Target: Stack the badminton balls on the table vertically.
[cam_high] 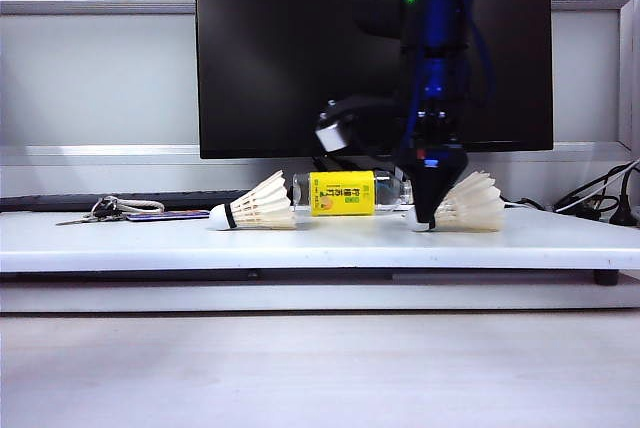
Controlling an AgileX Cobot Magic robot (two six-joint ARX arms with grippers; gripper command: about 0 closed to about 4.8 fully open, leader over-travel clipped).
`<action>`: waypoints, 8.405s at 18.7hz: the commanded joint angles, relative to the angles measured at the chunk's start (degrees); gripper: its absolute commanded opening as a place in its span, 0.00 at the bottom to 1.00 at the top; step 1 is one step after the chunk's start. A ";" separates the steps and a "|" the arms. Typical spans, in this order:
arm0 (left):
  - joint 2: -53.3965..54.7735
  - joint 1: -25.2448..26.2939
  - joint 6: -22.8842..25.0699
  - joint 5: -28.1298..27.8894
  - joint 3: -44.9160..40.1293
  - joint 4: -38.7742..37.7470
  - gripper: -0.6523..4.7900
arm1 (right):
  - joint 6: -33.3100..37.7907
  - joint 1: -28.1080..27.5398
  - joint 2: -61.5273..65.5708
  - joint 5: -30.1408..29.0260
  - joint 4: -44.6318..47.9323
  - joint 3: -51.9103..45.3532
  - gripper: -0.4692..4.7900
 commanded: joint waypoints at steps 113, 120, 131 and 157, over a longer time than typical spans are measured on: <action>-0.20 -0.09 2.40 0.37 -0.20 -1.18 0.17 | 30.75 -18.80 -2.01 -56.83 10.36 15.58 0.39; -0.20 -0.09 2.38 0.13 -0.20 -1.20 0.17 | 37.88 -18.62 -2.03 -56.39 29.14 4.35 0.39; -0.20 -0.09 2.34 -3.13 -0.20 -1.16 0.17 | 36.76 -22.53 -11.19 -56.72 33.38 -4.63 0.39; -0.20 -0.09 -2.69 -2.36 -0.17 -1.16 0.17 | 42.77 -16.96 -22.82 -36.96 81.37 -46.14 0.39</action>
